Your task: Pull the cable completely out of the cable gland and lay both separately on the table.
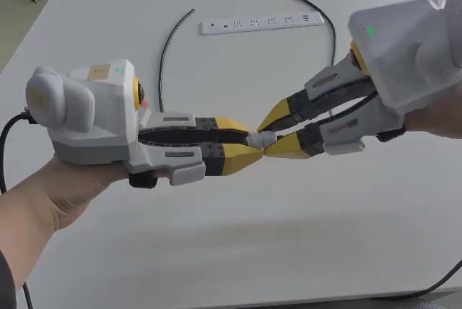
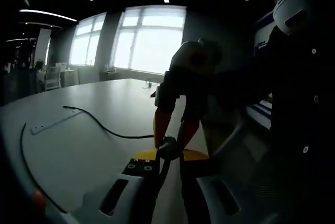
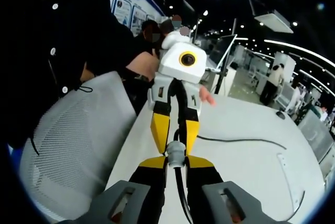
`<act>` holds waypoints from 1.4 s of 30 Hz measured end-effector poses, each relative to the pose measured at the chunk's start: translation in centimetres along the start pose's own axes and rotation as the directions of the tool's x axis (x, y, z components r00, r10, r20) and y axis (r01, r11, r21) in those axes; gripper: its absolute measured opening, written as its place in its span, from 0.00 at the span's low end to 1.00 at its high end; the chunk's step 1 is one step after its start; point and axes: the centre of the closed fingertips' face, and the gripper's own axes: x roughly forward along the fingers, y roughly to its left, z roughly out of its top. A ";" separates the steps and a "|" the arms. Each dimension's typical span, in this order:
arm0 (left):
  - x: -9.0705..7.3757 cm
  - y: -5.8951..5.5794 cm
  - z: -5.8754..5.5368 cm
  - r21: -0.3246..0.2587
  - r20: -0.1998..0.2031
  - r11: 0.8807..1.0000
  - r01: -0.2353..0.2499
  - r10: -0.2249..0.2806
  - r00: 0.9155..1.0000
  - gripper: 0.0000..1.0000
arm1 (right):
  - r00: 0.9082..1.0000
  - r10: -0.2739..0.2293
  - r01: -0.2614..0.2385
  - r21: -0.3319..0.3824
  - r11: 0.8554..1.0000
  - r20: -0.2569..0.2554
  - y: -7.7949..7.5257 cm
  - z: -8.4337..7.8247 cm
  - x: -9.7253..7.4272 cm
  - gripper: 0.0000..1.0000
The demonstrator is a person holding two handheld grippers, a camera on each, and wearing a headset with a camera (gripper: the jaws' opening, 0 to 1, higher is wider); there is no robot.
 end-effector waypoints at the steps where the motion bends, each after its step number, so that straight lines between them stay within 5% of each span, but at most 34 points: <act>1: 0.0 0.0 0.0 0.002 0.001 1.000 -0.001 0.001 1.000 0.15 | 1.000 0.000 0.000 0.006 1.000 0.002 0.0 0.0 0.0 0.09; 9: 0.0 0.1 0.2 0.009 -0.002 1.000 -0.001 0.001 1.000 0.14 | 1.000 -0.003 0.003 0.030 1.000 0.008 -0.1 0.2 -0.3 0.09; 15: 0.1 0.0 -0.5 0.026 -0.033 1.000 0.004 -0.004 0.999 0.14 | 0.998 -0.019 0.015 0.064 0.998 0.064 -0.8 1.3 -1.0 0.11; 22: 0.0 0.1 -0.2 0.038 -0.026 0.999 0.004 -0.003 1.000 0.14 | 0.999 0.023 -0.027 0.100 0.995 0.043 0.0 0.9 -1.0 0.11; 33: -0.1 -0.4 0.2 0.073 -0.034 0.997 0.027 -0.025 0.999 0.14 | 0.993 0.098 -0.110 0.226 0.968 0.063 0.3 0.7 -0.9 0.11; 42: -0.2 -0.7 0.4 0.098 -0.039 0.995 0.032 -0.028 0.999 0.14 | 0.992 0.123 -0.128 0.226 0.966 0.035 0.8 0.4 -0.5 0.09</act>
